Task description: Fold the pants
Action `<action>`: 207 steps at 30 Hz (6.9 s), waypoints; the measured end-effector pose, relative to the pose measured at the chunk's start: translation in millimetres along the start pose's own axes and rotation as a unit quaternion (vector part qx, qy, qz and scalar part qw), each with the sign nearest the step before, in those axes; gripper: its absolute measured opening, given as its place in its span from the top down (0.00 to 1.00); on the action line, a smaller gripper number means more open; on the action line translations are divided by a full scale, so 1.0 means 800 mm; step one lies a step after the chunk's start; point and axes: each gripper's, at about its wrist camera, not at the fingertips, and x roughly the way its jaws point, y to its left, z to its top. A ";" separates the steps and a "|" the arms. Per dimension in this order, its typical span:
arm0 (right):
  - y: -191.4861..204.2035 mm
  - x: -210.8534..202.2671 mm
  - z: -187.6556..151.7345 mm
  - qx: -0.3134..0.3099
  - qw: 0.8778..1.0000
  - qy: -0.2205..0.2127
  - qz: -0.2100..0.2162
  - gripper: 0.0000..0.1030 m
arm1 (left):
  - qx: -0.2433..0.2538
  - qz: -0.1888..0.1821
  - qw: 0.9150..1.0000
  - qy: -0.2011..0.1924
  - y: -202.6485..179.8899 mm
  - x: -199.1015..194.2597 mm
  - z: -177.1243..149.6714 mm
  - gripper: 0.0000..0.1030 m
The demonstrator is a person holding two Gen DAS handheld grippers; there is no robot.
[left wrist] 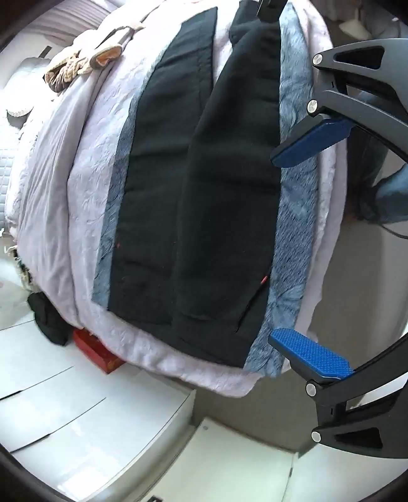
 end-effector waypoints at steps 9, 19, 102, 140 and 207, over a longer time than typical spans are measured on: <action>-0.013 -0.024 0.006 -0.036 0.998 0.002 0.049 0.00 | -0.078 0.016 0.997 0.018 0.006 -0.022 -0.022 0.00; 0.013 -0.016 -0.007 -0.009 1.000 -0.024 0.000 0.00 | 0.000 0.047 0.999 0.020 0.040 -0.016 -0.010 0.00; 0.093 0.011 -0.020 0.038 0.995 -0.005 -0.095 0.00 | 0.038 0.013 0.998 0.048 0.093 0.049 0.010 0.00; 0.102 0.163 -0.067 0.134 0.942 0.079 0.298 0.52 | -0.035 -0.118 0.989 0.083 0.155 0.118 -0.015 0.23; 0.007 0.160 0.256 0.091 0.951 -0.010 0.295 0.26 | 0.059 -0.020 0.996 -0.069 0.088 0.174 0.266 0.35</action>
